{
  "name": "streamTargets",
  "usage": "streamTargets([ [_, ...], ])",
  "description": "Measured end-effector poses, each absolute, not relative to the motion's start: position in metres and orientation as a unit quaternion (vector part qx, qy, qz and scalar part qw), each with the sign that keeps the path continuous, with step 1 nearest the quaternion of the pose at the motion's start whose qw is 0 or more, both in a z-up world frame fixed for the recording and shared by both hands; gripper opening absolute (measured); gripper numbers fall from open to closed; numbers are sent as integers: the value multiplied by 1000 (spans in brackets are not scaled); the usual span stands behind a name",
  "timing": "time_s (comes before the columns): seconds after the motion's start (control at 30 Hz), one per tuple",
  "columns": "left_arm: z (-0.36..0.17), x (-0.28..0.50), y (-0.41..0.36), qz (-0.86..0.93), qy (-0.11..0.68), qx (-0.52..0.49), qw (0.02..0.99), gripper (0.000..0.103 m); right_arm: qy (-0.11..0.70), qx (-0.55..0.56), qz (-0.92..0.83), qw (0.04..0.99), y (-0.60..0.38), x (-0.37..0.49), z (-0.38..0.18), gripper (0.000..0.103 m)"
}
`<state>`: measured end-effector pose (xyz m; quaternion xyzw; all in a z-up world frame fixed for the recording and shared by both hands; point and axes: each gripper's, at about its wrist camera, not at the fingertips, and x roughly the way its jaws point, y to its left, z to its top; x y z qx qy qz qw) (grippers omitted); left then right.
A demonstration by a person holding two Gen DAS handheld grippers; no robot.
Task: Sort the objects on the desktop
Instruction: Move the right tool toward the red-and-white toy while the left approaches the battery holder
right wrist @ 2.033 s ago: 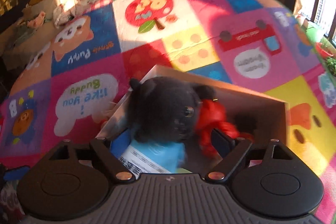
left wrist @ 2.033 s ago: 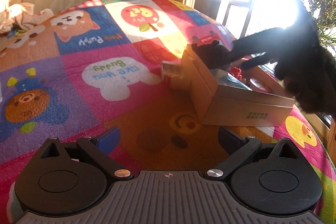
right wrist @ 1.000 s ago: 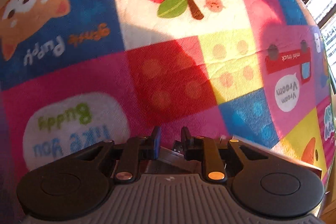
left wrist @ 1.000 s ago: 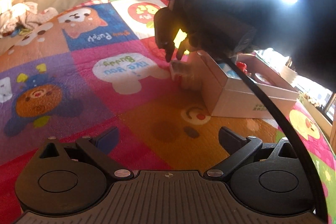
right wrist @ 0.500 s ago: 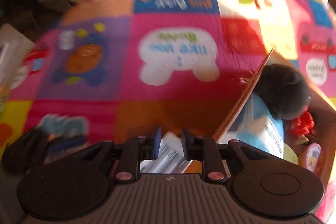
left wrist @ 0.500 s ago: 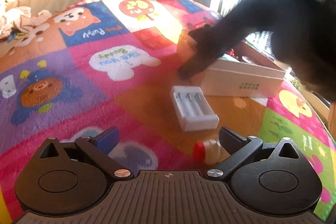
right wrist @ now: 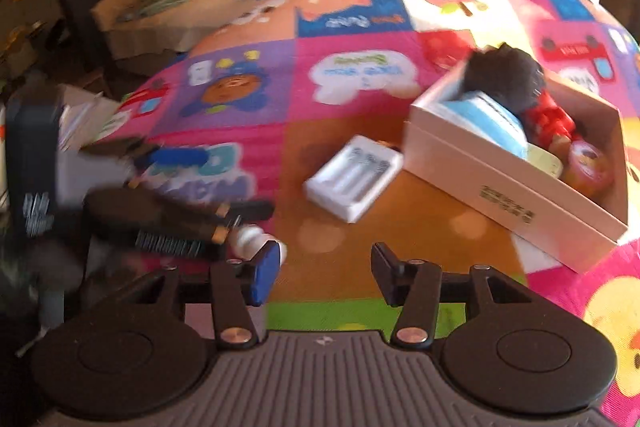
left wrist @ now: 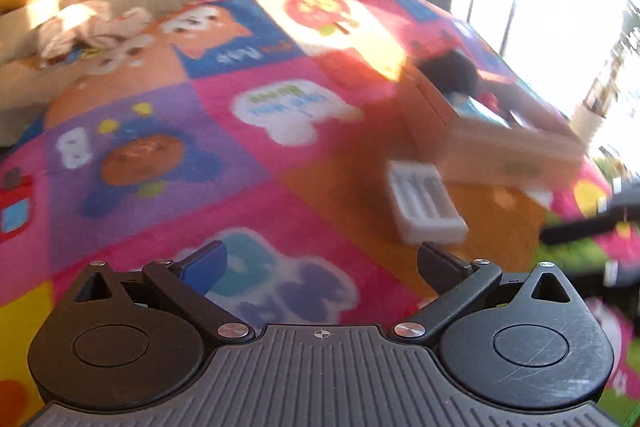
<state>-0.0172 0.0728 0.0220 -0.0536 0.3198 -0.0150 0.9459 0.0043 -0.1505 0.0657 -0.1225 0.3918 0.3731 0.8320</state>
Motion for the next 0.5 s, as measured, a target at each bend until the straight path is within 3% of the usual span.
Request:
streamTargets([
  [0.33, 50, -36, 105, 89, 321, -68, 940, 103, 374, -157, 416, 814, -95, -24, 40, 52],
  [0.37, 49, -37, 104, 88, 325, -66, 939, 103, 364, -172, 414, 816, -90, -29, 37, 51],
  [0.43, 48, -38, 100, 83, 328, -64, 939, 103, 348, -201, 395, 826, -84, -36, 35, 35],
  [0.5, 49, -40, 96, 76, 326, -60, 940, 103, 345, -203, 383, 833, -86, -35, 34, 35],
])
